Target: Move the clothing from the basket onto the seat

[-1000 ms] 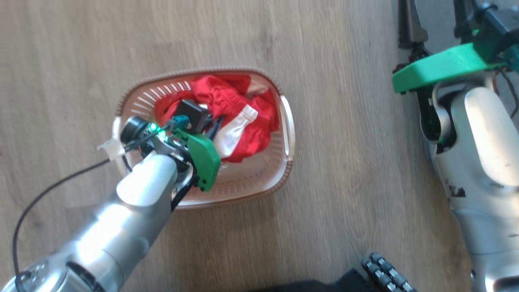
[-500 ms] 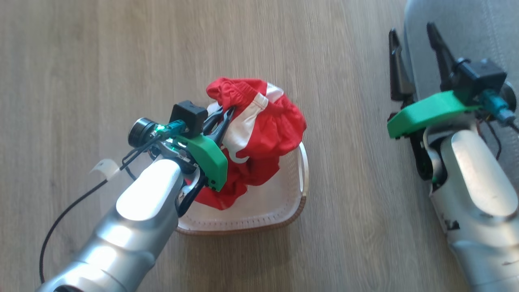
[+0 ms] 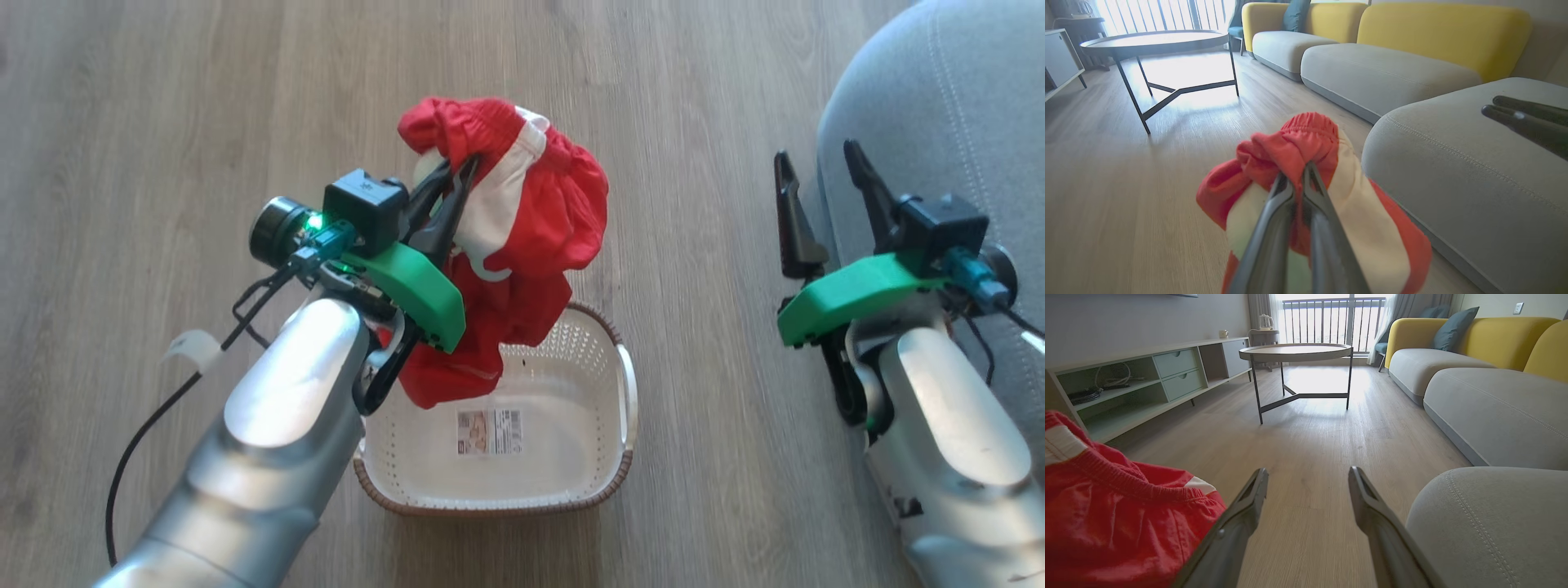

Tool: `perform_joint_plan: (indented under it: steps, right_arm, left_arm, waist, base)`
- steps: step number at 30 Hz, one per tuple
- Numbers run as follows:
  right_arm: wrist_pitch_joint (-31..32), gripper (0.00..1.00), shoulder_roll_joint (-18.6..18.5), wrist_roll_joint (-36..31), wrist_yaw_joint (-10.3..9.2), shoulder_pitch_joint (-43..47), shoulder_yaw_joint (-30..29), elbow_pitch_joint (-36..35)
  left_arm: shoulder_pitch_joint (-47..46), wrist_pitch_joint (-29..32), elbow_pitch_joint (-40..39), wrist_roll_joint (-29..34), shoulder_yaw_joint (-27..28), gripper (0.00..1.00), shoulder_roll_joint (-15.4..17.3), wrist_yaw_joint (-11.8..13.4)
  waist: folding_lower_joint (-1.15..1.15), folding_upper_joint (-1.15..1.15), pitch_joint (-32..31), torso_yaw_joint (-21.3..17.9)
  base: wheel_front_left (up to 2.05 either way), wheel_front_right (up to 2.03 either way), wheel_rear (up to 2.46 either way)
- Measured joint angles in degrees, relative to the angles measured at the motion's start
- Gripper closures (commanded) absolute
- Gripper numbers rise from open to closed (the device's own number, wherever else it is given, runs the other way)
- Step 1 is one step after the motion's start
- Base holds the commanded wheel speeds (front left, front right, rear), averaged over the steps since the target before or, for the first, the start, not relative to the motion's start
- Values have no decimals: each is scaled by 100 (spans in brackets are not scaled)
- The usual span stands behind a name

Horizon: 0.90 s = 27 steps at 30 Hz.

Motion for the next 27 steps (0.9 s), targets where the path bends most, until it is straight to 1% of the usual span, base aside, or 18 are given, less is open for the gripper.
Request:
perform_joint_plan:
  steps: [10,27]
  right_arm:
    - [1,0,1,104,0,284,90,107]
    - [1,0,9,138,0,390,147,124]
  left_arm:
    - [1,-1,-447,137,308,100,-11,-2]
    - [15,-9,-638,194,379,100,-21,-2]
  waist:
    - [0,0,-403,72]
    - [0,0,-515,60]
  base:
    - [0,0,0]
    - [0,0,0]
